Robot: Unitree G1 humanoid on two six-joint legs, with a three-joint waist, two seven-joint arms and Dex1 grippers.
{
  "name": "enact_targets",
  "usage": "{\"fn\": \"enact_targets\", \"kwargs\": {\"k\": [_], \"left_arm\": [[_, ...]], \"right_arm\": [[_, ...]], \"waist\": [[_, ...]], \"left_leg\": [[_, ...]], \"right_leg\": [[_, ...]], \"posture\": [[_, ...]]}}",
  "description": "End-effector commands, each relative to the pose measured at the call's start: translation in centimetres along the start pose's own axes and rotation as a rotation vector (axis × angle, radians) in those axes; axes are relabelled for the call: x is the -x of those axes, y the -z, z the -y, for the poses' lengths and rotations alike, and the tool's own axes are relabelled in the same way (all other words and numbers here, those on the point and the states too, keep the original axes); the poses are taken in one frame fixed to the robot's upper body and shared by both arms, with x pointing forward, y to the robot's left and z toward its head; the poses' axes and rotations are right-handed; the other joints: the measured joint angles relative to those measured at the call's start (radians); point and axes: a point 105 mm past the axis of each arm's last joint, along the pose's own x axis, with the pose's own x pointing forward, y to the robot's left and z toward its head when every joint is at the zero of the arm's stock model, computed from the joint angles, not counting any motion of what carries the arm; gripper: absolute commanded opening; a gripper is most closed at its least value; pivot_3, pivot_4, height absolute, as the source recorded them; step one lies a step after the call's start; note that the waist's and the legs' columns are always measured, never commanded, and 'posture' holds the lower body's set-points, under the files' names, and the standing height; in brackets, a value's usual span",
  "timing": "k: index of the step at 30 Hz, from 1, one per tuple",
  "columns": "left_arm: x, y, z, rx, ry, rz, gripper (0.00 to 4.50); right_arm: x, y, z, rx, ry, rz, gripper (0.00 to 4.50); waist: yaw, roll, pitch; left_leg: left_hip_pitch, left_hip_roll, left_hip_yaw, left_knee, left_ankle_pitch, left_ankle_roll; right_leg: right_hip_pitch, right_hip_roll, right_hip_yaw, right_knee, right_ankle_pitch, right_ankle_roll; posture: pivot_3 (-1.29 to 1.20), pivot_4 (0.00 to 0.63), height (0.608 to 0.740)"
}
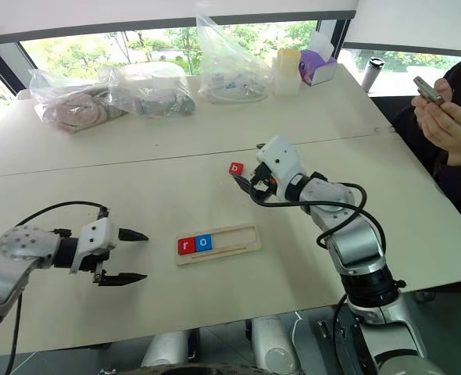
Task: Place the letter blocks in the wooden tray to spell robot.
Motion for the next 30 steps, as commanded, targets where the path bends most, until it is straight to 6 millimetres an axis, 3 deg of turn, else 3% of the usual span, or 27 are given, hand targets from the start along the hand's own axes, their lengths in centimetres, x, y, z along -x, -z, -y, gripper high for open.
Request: {"fn": "enact_targets", "kwargs": {"k": [1, 7, 13, 20, 30], "left_arm": [[1.0, -2.3, -1.2, 0.056, -0.125, 0.115, 4.47], [2.9, -5.9, -2.5, 0.101, -0.32, 0.303, 4.47], [3.3, -10.2, -2.6, 0.108, -0.369, 0.466, 4.47], [2.2, -10.3, -2.0, 0.126, -0.374, 0.471, 4.47], [2.1, -9.6, -2.0, 0.136, -0.398, 0.458, 4.47]], "right_arm": [[-1.0, -0.7, 0.1, 0.016, 0.014, -0.015, 4.5], [-3.6, -1.4, -0.2, -0.074, 0.028, -0.089, 4.5], [-6.5, -0.1, 1.6, -0.297, 0.232, -0.299, 4.5], [-8.8, 1.2, 0.4, -0.427, 0.379, -0.497, 4.5], [-10.2, 3.1, -1.2, -0.544, 0.449, -0.633, 4.5]], "waist": [[0.002, 0.0, 0.001], [0.005, -0.001, 0.002], [0.003, -0.001, 0.002], [0.001, -0.001, 0.002], [0.0, -0.001, 0.002]], "left_leg": [[-0.001, 0.0, 0.0, 0.001, 0.0, 0.0], [-0.005, 0.0, 0.001, 0.002, 0.0, 0.0], [-0.005, 0.0, 0.0, 0.002, 0.0, 0.0], [-0.005, -0.001, 0.0, 0.001, 0.0, 0.0], [-0.005, -0.001, 0.0, 0.002, 0.0, 0.0]], "right_leg": [[-0.001, 0.0, 0.0, 0.0, 0.0, 0.0], [-0.002, -0.001, 0.0, -0.001, 0.001, -0.001], [-0.002, 0.0, 0.0, 0.0, 0.002, -0.002], [-0.002, 0.0, 0.0, 0.0, 0.002, -0.002], [-0.002, 0.0, 0.0, 0.0, 0.002, -0.002]], "posture": [[0.0, 0.15, 0.74], [0.0, 0.15, 0.74], [0.0, 0.15, 0.74], [0.0, 0.15, 0.74], [0.0, 0.15, 0.74]]}}
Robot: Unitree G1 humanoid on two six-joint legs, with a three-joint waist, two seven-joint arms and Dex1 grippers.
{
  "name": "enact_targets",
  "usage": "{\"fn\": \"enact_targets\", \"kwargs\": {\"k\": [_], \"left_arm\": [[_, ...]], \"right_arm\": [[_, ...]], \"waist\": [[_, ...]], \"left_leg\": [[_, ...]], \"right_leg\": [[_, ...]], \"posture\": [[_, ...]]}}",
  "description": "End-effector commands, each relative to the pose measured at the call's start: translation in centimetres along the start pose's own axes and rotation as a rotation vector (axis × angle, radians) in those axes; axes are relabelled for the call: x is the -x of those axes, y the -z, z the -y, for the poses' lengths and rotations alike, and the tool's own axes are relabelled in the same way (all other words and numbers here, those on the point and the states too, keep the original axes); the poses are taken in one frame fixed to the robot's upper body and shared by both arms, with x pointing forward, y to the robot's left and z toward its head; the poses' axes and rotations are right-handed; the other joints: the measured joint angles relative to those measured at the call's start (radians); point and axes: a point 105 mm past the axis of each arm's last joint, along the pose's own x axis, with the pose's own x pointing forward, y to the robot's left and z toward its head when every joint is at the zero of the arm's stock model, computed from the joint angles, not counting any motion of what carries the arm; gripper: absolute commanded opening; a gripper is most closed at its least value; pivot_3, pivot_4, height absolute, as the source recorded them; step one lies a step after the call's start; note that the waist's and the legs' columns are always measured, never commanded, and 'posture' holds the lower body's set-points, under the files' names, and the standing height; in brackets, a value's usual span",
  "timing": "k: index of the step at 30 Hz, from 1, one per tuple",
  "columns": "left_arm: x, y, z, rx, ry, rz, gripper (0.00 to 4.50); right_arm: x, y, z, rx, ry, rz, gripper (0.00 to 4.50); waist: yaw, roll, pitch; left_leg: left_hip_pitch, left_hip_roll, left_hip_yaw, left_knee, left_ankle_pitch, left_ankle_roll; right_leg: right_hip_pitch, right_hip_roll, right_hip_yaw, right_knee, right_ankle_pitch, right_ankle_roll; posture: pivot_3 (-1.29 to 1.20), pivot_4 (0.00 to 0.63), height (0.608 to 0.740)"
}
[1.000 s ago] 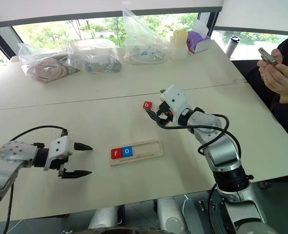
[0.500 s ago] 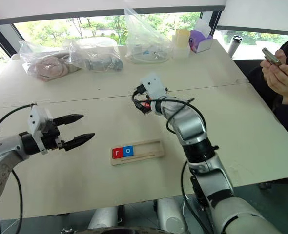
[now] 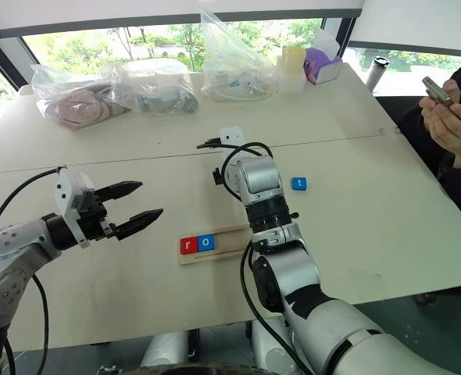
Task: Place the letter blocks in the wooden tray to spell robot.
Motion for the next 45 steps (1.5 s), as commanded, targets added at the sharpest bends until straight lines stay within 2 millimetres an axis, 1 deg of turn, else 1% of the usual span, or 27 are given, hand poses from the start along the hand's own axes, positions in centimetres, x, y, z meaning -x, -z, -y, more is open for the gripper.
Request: {"fn": "enact_targets", "kwargs": {"k": [1, 6, 13, 17, 20, 22, 25, 26, 30, 31, 33, 35, 37, 39, 42, 44, 45], "left_arm": [[0.2, -0.9, 0.0, -0.049, -0.014, 0.028, 4.47], [0.2, -0.8, 0.0, -0.045, -0.027, 0.03, 4.47], [0.3, -0.6, 0.0, -0.046, -0.051, 0.031, 4.47], [0.3, -0.5, 0.0, -0.049, -0.062, 0.032, 4.47], [0.2, -0.4, 0.0, -0.052, -0.07, 0.033, 4.5], [0.1, -0.3, 0.0, -0.053, -0.073, 0.033, 4.5], [0.1, -0.3, 0.0, -0.053, -0.077, 0.033, 4.5], [0.1, -0.3, 0.0, -0.053, -0.077, 0.033, 4.5], [-0.1, -0.3, 0.0, -0.055, -0.078, 0.035, 4.5], [-0.2, -0.3, -0.1, -0.055, -0.077, 0.035, 4.5], [-0.5, -0.3, 0.1, -0.055, -0.064, 0.041, 4.5], [-0.7, -0.3, 0.3, -0.055, -0.043, 0.043, 4.5], [-1.0, -0.2, 0.9, -0.057, -0.007, 0.035, 4.5], [-1.2, 0.1, 1.6, -0.06, 0.035, 0.021, 4.5], [-1.2, 0.1, 2.1, -0.061, 0.064, 0.013, 4.5], [-1.0, 0.1, 2.5, -0.058, 0.093, 0.007, 4.5], [-1.0, 0.2, 2.7, -0.055, 0.113, 0.002, 4.5]], "right_arm": [[-0.2, -0.7, -0.2, -0.052, 0.025, -0.009, 4.5], [-0.8, -0.7, -0.1, -0.108, 0.056, -0.031, 4.5], [-1.7, -0.6, 0.8, -0.178, 0.11, -0.055, 4.5], [-2.0, -0.7, 0.8, -0.189, 0.118, -0.059, 4.5], [-2.2, -0.6, 0.7, -0.192, 0.117, -0.062, 3.67], [-2.3, -0.5, 0.6, -0.192, 0.117, -0.064, 2.62], [-2.3, -0.6, 0.5, -0.187, 0.116, -0.066, 1.25], [-2.3, -0.6, 0.5, -0.185, 0.116, -0.067, 1.18], [-2.1, -0.9, 0.9, -0.167, 0.117, -0.064, 1.17], [-1.9, -1.2, 1.3, -0.154, 0.125, -0.056, 1.17], [-1.1, -2.6, 2.6, -0.112, 0.122, -0.018, 1.17], [-0.1, -3.4, 3.6, -0.091, 0.088, -0.006, 1.17], [1.4, -3.7, 5.6, -0.073, 0.081, -0.005, 1.17], [3.3, -3.5, 7.9, -0.057, 0.076, -0.012, 1.17], [5.1, -3.1, 9.7, -0.035, 0.082, -0.011, 1.17], [6.6, -2.7, 12.0, -0.023, 0.111, -0.009, 1.17], [7.3, -2.3, 13.5, -0.022, 0.134, -0.003, 1.17]], "waist": [[-0.001, 0.0, 0.0], [-0.002, 0.0, 0.0], [-0.002, -0.001, 0.0], [-0.001, -0.001, -0.001], [-0.002, -0.002, -0.001], [-0.002, -0.002, -0.001], [-0.003, -0.002, -0.001], [-0.004, -0.002, -0.001], [-0.003, -0.002, -0.001], [-0.003, -0.002, -0.001], [0.0, -0.001, -0.001], [0.005, -0.001, 0.0], [0.006, -0.001, 0.0], [0.008, 0.0, 0.0], [0.002, 0.0, 0.0], [-0.002, 0.0, 0.0], [0.0, 0.0, 0.0]], "left_leg": [[0.0, 0.0, 0.0, 0.0, 0.0, 0.0], [0.0, 0.0, 0.0, 0.0, 0.0, 0.0], [0.0, 0.0, 0.0, 0.001, 0.0, 0.0], [0.001, 0.0, -0.001, 0.001, 0.0, 0.0], [0.001, 0.0, -0.001, 0.001, 0.0, 0.0], [0.001, 0.0, -0.001, 0.001, 0.0, 0.0], [0.001, 0.0, -0.001, 0.001, 0.0, 0.0], [0.001, 0.0, -0.001, 0.0, 0.0, 0.0], [0.001, 0.0, -0.001, 0.0, 0.0, 0.0], [0.001, 0.0, -0.001, 0.0, 0.0, 0.0], [0.001, 0.0, -0.001, 0.0, 0.0, 0.0], [0.0, 0.0, -0.001, 0.0, 0.0, 0.0], [-0.002, -0.001, -0.002, 0.0, 0.0, 0.0], [-0.004, -0.002, -0.002, 0.0, 0.0, 0.0], [-0.004, -0.002, -0.002, -0.001, 0.0, 0.001], [-0.002, -0.002, -0.002, -0.002, -0.001, 0.002], [-0.002, -0.001, -0.002, -0.003, -0.001, 0.002]], "right_leg": [[0.0, 0.0, 0.0, 0.0, 0.0, 0.0], [0.0, 0.0, 0.0, 0.0, 0.0, 0.0], [0.001, 0.0, 0.0, 0.0, 0.0, 0.0], [0.001, 0.0, 0.0, 0.0, 0.0, 0.0], [0.001, 0.0, 0.0, 0.0, 0.0, 0.0], [0.002, 0.0, 0.0, 0.0, 0.0, 0.0], [0.001, 0.0, 0.0, 0.0, 0.0, 0.0], [0.001, 0.0, 0.0, 0.0, 0.0, 0.0], [0.001, 0.0, 0.0, 0.0, 0.0, 0.0], [0.001, 0.0, 0.0, 0.0, 0.0, 0.0], [0.001, 0.0, 0.0, 0.0, 0.0, 0.0], [0.001, 0.0, 0.0, -0.001, 0.0, 0.0], [0.001, -0.001, 0.0, -0.002, -0.001, 0.0], [0.0, -0.001, 0.0, -0.003, -0.001, 0.002], [-0.001, -0.002, 0.0, -0.003, -0.002, 0.003], [-0.001, 0.0, 0.0, -0.002, -0.002, 0.004], [-0.001, 0.0, 0.0, -0.001, -0.002, 0.004]], "posture": [[0.0, 0.15, 0.74], [0.0, 0.15, 0.74], [0.0, 0.15, 0.74], [0.0, 0.15, 0.74], [0.0, 0.15, 0.74], [0.0, 0.15, 0.74], [0.0, 0.15, 0.74], [0.0, 0.15, 0.74], [0.0, 0.15, 0.74], [0.0, 0.15, 0.74], [0.0, 0.15, 0.74], [0.0, 0.15, 0.74], [0.0, 0.15, 0.74], [0.0, 0.15, 0.74], [0.0, 0.15, 0.74], [0.0, 0.15, 0.74], [0.0, 0.15, 0.74]]}}
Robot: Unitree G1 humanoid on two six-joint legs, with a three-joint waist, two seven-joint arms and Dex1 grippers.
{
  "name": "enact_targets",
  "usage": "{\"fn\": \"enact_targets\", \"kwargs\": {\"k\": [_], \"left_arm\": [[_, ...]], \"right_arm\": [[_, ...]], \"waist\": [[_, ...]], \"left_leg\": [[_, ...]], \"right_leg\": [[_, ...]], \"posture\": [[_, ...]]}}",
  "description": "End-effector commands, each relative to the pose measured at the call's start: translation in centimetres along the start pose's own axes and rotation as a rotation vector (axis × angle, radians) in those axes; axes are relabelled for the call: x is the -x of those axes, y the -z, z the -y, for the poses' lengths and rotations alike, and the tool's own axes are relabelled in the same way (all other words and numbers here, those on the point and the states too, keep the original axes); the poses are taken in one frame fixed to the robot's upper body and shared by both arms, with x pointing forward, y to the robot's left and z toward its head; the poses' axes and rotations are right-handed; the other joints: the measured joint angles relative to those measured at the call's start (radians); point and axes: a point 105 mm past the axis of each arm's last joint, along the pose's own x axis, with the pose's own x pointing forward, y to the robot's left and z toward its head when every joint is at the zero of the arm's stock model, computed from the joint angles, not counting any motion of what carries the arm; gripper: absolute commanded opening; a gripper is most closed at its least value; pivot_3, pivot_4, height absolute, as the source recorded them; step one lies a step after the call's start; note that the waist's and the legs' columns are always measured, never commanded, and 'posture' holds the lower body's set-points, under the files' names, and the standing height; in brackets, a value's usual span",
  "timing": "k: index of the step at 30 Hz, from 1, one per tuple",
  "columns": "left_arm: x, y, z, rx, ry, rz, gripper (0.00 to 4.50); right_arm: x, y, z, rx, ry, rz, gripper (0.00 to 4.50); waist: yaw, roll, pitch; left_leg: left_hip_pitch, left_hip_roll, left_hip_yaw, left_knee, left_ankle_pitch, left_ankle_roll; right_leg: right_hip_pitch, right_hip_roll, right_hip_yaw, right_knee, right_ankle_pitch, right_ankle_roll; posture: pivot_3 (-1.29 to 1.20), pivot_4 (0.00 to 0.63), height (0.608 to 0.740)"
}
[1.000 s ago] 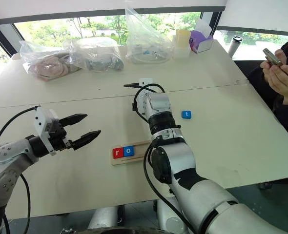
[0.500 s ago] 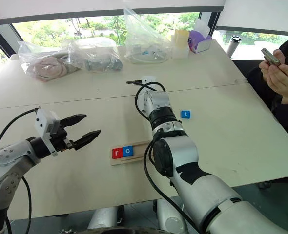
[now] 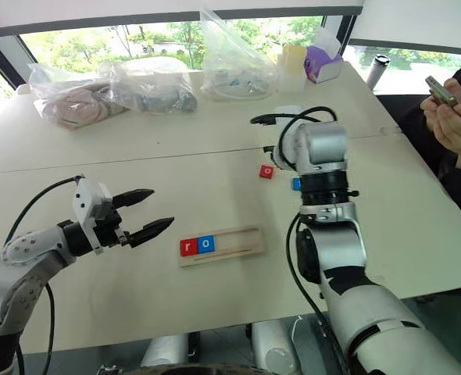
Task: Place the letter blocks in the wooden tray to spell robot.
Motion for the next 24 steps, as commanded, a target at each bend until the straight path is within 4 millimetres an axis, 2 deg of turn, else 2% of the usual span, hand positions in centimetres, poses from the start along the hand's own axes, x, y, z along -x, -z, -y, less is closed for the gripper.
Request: {"fn": "enact_targets", "kwargs": {"k": [1, 3, 5, 9, 14, 24], "left_arm": [[0.3, -0.9, 1.2, -0.044, 0.081, 0.004, 4.5], [0.4, -0.9, 1.5, -0.045, 0.123, -0.007, 4.5], [0.3, -1.0, 1.6, -0.053, 0.16, -0.013, 4.5], [0.0, -1.1, 1.6, -0.059, 0.184, -0.014, 4.5], [-0.4, -1.2, 1.7, -0.057, 0.199, -0.013, 4.5], [-0.4, -0.8, 3.0, -0.06, 0.226, -0.024, 4.5]], "right_arm": [[2.6, 0.1, 3.9, 0.029, 0.03, 0.058, 1.17], [3.0, 1.8, 5.7, 0.043, 0.037, 0.059, 1.17], [3.3, 4.6, 6.2, 0.069, 0.007, 0.046, 1.17], [3.7, 8.1, 6.4, 0.078, -0.031, 0.016, 1.17], [4.2, 10.2, 6.2, 0.051, -0.05, -0.008, 1.17], [4.4, 12.6, 5.5, 0.022, -0.071, -0.082, 1.17]], "waist": [[0.007, 0.001, 0.0], [0.016, 0.002, 0.001], [0.016, 0.002, 0.001], [0.004, 0.002, 0.002], [0.001, 0.002, 0.004], [0.002, 0.001, 0.005]], "left_leg": [[0.0, 0.0, -0.001, -0.001, 0.0, 0.0], [0.0, 0.0, -0.001, -0.001, 0.0, 0.0], [0.0, -0.001, -0.001, 0.0, 0.0, 0.0], [0.001, -0.001, 0.002, 0.0, 0.0, 0.0], [0.003, -0.003, 0.003, 0.003, 0.0, 0.0], [0.001, -0.005, 0.003, 0.002, 0.0, 0.0]], "right_leg": [[0.0, 0.0, 0.0, 0.0, 0.0, 0.0], [0.0, 0.0, -0.001, 0.0, -0.002, 0.0], [0.0, -0.001, 0.0, -0.001, -0.003, 0.001], [0.001, -0.001, 0.004, -0.001, -0.004, 0.003], [0.001, 0.0, 0.008, 0.0, -0.003, 0.002], [0.001, 0.0, 0.011, -0.002, -0.003, 0.003]], "posture": [[0.0, 0.15, 0.74], [0.0, 0.15, 0.74], [0.0, 0.15, 0.74], [0.0, 0.15, 0.74], [0.0, 0.15, 0.74], [0.0, 0.15, 0.74]]}}
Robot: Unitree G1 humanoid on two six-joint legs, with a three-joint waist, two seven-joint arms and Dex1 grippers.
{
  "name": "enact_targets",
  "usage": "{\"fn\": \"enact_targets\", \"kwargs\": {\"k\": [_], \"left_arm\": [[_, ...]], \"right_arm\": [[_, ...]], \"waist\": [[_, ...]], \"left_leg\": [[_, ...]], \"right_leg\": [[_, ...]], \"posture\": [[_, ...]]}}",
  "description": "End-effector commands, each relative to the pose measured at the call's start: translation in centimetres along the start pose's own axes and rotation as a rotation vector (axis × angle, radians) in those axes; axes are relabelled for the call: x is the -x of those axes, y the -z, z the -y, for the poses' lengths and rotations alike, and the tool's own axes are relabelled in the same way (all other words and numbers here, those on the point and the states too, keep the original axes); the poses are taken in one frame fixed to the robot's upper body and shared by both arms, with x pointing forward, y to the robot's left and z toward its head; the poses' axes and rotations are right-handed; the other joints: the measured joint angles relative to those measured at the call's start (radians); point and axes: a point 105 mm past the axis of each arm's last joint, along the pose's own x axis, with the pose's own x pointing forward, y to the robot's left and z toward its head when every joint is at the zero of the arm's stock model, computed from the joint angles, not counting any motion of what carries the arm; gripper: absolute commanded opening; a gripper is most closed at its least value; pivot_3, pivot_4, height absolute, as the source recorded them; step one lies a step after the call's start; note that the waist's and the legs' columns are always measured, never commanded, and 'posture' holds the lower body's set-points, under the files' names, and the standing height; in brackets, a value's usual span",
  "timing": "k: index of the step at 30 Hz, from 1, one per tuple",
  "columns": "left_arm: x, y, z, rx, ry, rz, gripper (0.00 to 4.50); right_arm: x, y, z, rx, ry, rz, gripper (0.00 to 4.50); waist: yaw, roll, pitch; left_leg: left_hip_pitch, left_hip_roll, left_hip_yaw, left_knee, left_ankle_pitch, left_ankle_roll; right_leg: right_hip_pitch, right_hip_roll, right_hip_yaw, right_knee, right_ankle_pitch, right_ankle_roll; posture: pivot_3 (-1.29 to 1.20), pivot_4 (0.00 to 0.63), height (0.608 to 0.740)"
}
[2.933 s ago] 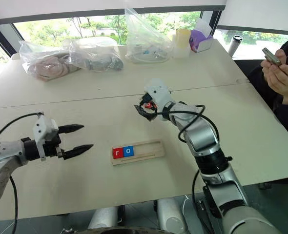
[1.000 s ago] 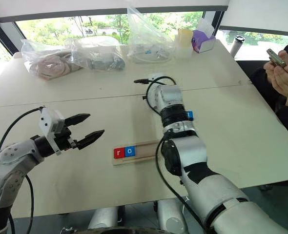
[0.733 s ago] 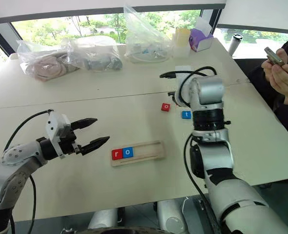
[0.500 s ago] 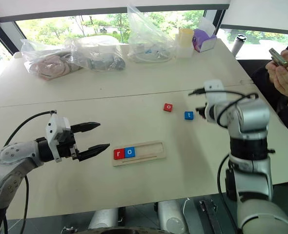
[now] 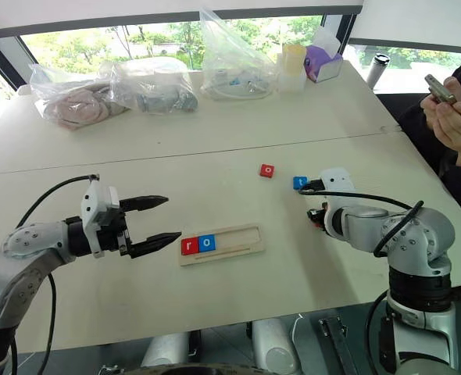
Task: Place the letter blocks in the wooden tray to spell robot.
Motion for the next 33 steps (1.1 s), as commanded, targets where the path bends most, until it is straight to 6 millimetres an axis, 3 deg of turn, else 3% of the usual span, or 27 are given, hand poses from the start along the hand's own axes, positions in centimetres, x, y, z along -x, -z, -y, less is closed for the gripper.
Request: {"fn": "enact_targets", "kwargs": {"k": [1, 3, 10, 16, 21, 26, 33], "left_arm": [[-0.2, -0.5, 0.9, -0.032, 0.024, 0.009, 4.5], [-0.3, -0.5, 1.1, -0.032, 0.025, 0.009, 4.5], [-0.6, -0.4, 1.5, -0.031, 0.036, 0.002, 4.5], [-0.2, -0.5, 1.4, -0.033, 0.068, -0.013, 4.5], [1.2, -0.7, 0.3, -0.054, 0.051, -0.04, 4.5], [1.5, -0.5, -0.6, -0.06, 0.015, -0.049, 4.5], [1.4, -0.6, 0.2, -0.059, 0.025, -0.033, 4.5]], "right_arm": [[0.3, 0.5, 0.1, 0.001, 0.001, -0.018, 1.17], [0.2, 0.8, 0.3, -0.004, 0.002, -0.034, 1.17], [0.9, 0.7, 0.2, 0.084, -0.024, -0.047, 4.44], [4.0, -1.8, -1.1, 0.502, -0.179, 0.076, 4.44], [5.3, -0.7, -0.5, 0.876, -0.421, 0.106, 4.44], [4.2, 0.7, 0.8, 1.103, -0.538, 0.1, 4.44], [2.3, -0.1, 1.9, 1.151, -0.559, 0.144, 4.44]], "waist": [[0.001, 0.0, 0.0], [0.001, 0.0, 0.0], [0.001, -0.001, 0.0], [0.003, 0.003, 0.004], [0.009, 0.001, 0.005], [0.005, 0.0, 0.007], [0.003, -0.001, 0.008]], "left_leg": [[0.0, 0.0, 0.0, 0.0, 0.0, 0.0], [0.0, 0.0, 0.0, 0.0, 0.0, 0.0], [0.0, 0.0, 0.0, 0.001, 0.0, 0.0], [0.0, -0.001, 0.0, -0.001, 0.0, 0.0], [0.0, -0.001, 0.0, -0.001, 0.0, 0.0], [0.0, -0.001, 0.003, 0.001, 0.0, 0.0], [0.001, -0.001, 0.003, 0.003, 0.0, -0.001]], "right_leg": [[0.0, 0.0, 0.0, 0.0, 0.0, 0.0], [0.0, 0.0, 0.0, 0.0, 0.0, 0.0], [0.001, 0.0, 0.001, 0.0, 0.0, 0.0], [-0.001, 0.0, 0.0, -0.001, -0.001, 0.001], [0.0, 0.0, -0.001, -0.002, -0.001, 0.002], [0.0, -0.002, 0.0, -0.002, -0.002, 0.002], [0.0, -0.002, 0.001, 0.0, -0.001, 0.001]], "posture": [[0.0, 0.15, 0.74], [0.0, 0.15, 0.74], [0.0, 0.15, 0.74], [0.0, 0.15, 0.74], [0.0, 0.15, 0.74], [0.0, 0.15, 0.74], [0.0, 0.15, 0.74]]}}
